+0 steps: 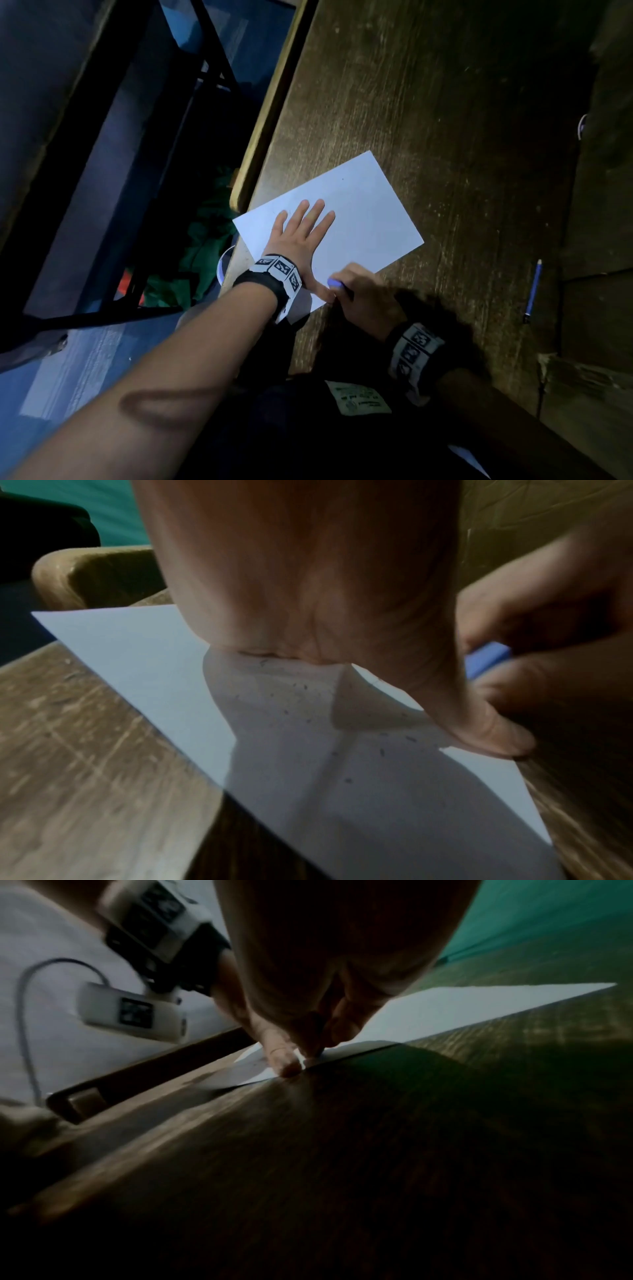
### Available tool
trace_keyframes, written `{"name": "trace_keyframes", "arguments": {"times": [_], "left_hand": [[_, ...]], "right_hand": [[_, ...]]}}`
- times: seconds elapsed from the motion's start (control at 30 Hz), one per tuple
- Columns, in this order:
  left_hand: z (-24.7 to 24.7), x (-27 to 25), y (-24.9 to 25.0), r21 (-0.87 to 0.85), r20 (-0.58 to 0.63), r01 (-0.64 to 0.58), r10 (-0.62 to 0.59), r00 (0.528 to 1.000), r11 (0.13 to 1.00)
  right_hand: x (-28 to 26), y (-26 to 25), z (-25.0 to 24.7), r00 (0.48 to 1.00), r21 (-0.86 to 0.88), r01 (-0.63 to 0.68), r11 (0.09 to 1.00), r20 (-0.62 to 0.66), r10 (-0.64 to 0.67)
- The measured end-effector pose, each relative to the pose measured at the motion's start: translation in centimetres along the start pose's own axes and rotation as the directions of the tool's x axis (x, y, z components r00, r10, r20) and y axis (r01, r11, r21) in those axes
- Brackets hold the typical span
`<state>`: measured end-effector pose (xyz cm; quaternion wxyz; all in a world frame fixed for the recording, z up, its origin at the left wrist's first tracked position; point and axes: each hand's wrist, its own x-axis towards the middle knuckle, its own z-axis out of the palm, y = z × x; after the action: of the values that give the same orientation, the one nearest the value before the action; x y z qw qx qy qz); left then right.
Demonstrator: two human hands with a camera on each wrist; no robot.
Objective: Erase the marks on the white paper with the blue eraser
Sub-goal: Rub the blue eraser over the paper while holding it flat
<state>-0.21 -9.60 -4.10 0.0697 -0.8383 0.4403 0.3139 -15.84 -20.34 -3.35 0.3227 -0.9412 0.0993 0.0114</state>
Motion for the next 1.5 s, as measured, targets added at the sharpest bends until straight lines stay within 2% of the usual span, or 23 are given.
{"name": "trace_keyframes", "arguments": {"times": [0.07, 0.2, 0.27, 0.33, 0.4, 0.47, 0.53, 0.6, 0.67, 0.73, 0.83, 0.87, 0.93, 1.0, 1.07, 1.1, 1.17, 1.23, 1.33, 1.4, 1.47, 1.5], "left_hand": [[-0.2, 0.1, 0.1, -0.012, 0.005, -0.001, 0.001, 1.0, 1.0], [-0.2, 0.0, 0.1, -0.01, 0.02, -0.004, 0.004, 1.0, 1.0], [-0.1, 0.0, 0.0, -0.015, 0.02, -0.006, 0.006, 1.0, 1.0], [0.0, 0.0, 0.0, -0.009, 0.009, -0.002, 0.002, 1.0, 1.0], [0.0, 0.0, 0.0, 0.001, -0.002, 0.001, -0.001, 1.0, 1.0], [0.0, -0.1, 0.0, -0.001, -0.012, -0.001, 0.001, 1.0, 1.0], [-0.1, -0.1, 0.0, -0.007, 0.002, -0.008, 0.008, 1.0, 1.0], [-0.1, 0.0, 0.1, -0.004, 0.015, -0.011, 0.011, 1.0, 1.0], [0.0, 0.0, 0.0, -0.014, 0.02, -0.011, 0.011, 1.0, 1.0], [0.0, 0.0, -0.1, -0.017, 0.008, -0.009, 0.01, 1.0, 1.0], [-0.1, -0.1, -0.2, -0.005, -0.002, -0.02, 0.02, 1.0, 1.0], [-0.1, -0.2, -0.3, 0.003, -0.006, -0.03, 0.03, 1.0, 1.0], [-0.1, -0.4, -0.4, 0.017, -0.001, -0.052, 0.052, 0.999, 0.999], [-0.1, -0.7, -0.7, 0.055, 0.008, -0.09, 0.09, 0.996, 0.994], [-0.1, -1.3, -1.1, 0.134, 0.031, -0.162, 0.159, 0.987, 0.978], [-0.2, -1.6, -1.5, 0.174, 0.049, -0.209, 0.204, 0.978, 0.962], [-0.5, -2.5, -2.5, 0.237, 0.074, -0.292, 0.283, 0.956, 0.926], [-0.9, -3.4, -3.6, 0.271, 0.085, -0.337, 0.327, 0.941, 0.902], [-2.0, -4.6, -5.3, 0.237, 0.098, -0.34, 0.326, 0.94, 0.91], [-2.4, -4.8, -5.9, 0.155, 0.007, -0.349, 0.352, 0.936, 0.924], [-2.3, -4.5, -5.4, -0.003, -0.206, -0.381, 0.372, 0.905, 0.925], [-2.2, -4.3, -4.8, -0.093, -0.295, -0.378, 0.337, 0.894, 0.921]], "right_hand": [[1.1, 0.7, -0.4, 0.998, -0.001, 0.047, 0.999, 0.048, -0.047], [7.4, 1.5, -2.2, 0.981, -0.028, -0.093, 0.995, -0.172, 0.087], [7.0, 1.4, -1.2, 0.969, 0.001, -0.094, 0.996, -0.228, 0.092], [3.5, 0.5, 0.5, 0.985, -0.005, -0.065, 0.998, -0.159, 0.064], [0.1, -0.5, 0.9, 0.999, -0.01, -0.032, 0.999, -0.012, 0.032], [0.8, -0.2, 0.2, 0.999, 0.008, 0.034, 0.999, 0.038, -0.035], [4.1, 0.3, -0.6, 0.998, -0.019, 0.018, 1.0, -0.057, -0.019], [7.1, 1.2, -1.2, 0.982, -0.027, -0.099, 0.995, -0.163, 0.094], [7.3, 1.1, -0.8, 0.966, 0.021, -0.155, 0.988, -0.204, 0.156], [4.7, -0.4, 0.0, 0.985, 0.026, -0.093, 0.995, -0.14, 0.096], [0.2, -1.2, -0.1, 0.994, 0.064, -0.026, 0.998, 0.107, 0.019], [-0.1, -0.4, -0.2, 0.994, 0.101, -0.001, 0.995, 0.107, -0.009], [0.7, 1.4, -1.0, 0.999, 0.147, -0.046, 0.988, -0.002, 0.047], [2.3, 2.4, -2.4, 0.97, 0.191, -0.174, 0.966, -0.137, 0.201], [3.5, 3.4, -4.0, 0.943, 0.193, -0.205, 0.959, -0.224, 0.247], [3.7, 3.8, -4.7, 0.951, 0.145, -0.209, 0.967, -0.201, 0.235], [3.7, 5.0, -5.2, 0.978, 0.019, -0.204, 0.979, -0.032, 0.204], [3.0, 5.6, -5.4, 0.97, -0.067, -0.219, 0.973, 0.088, 0.225], [0.8, 5.2, -5.1, 0.977, -0.094, -0.206, 0.974, 0.039, 0.21], [-0.8, 4.6, -4.1, 0.977, -0.089, -0.214, 0.973, -0.023, 0.213], [-1.9, 3.6, -2.6, 0.98, -0.071, -0.182, 0.981, -0.098, 0.175], [-2.2, 3.3, -2.0, 0.984, -0.063, -0.128, 0.99, -0.129, 0.119]]}}
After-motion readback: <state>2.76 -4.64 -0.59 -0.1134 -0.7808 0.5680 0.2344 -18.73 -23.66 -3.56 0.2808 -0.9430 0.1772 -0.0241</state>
